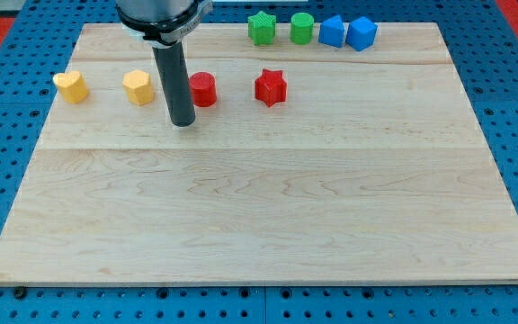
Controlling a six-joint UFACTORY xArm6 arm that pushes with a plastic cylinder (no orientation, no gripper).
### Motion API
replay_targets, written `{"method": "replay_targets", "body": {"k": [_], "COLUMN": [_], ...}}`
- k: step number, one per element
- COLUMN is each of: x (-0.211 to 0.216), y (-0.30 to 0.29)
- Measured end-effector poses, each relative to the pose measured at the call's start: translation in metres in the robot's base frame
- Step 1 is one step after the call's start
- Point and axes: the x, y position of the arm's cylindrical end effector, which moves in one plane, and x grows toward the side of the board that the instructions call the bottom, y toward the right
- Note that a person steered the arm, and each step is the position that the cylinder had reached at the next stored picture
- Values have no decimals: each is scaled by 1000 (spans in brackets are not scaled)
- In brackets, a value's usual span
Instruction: Move your arm to the bottom of the yellow heart
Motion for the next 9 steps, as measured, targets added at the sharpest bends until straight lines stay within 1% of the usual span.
{"method": "replay_targets", "body": {"k": [4, 6, 7, 9], "x": [3, 28, 39, 41], "y": [13, 12, -10, -95]}}
